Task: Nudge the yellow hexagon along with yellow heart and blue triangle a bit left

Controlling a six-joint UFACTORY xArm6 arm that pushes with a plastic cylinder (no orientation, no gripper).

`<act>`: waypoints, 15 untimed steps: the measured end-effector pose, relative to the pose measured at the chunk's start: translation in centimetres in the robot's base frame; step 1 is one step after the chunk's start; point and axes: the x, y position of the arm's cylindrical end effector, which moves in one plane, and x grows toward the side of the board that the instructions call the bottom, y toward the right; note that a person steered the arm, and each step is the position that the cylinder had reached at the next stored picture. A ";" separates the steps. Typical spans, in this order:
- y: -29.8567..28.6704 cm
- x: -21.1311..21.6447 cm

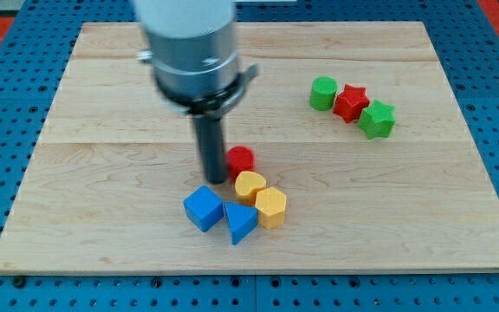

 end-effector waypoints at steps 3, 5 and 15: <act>7.9 -6.6; 3.2 -7.3; -2.4 -10.4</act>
